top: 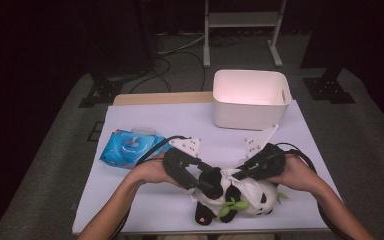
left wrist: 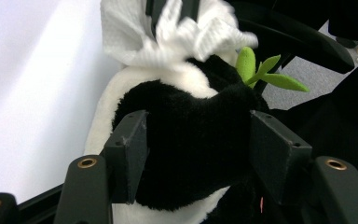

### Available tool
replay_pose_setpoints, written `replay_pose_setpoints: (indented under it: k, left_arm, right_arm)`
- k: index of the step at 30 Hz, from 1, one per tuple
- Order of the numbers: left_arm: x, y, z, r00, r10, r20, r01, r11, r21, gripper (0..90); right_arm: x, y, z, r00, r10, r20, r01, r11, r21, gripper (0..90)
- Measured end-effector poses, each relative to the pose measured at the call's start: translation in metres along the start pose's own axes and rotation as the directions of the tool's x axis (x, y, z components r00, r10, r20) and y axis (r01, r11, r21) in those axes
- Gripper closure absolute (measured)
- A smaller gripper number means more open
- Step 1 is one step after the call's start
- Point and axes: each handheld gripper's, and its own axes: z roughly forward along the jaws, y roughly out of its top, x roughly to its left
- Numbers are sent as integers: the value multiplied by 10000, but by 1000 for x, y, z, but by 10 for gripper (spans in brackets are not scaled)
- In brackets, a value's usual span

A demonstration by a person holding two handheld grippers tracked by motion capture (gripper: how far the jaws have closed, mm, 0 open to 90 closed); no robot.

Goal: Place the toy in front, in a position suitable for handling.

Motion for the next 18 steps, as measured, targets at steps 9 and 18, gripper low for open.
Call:
replay_pose_setpoints:
  k: [9, 18]
  left_arm:
    - [-2, 4, 1, 10000, -1, 72, 0, 9999, 114, 395]
    - [1, 16, -6, 9992, -133, 370, 125, 9997, 224, 366]
  right_arm:
    - [0, -36, -33, 9961, 721, 517, -695, 9963, -498, 821]
    - [4, -42, -19, 9967, 775, 246, -757, 9947, -689, 831]
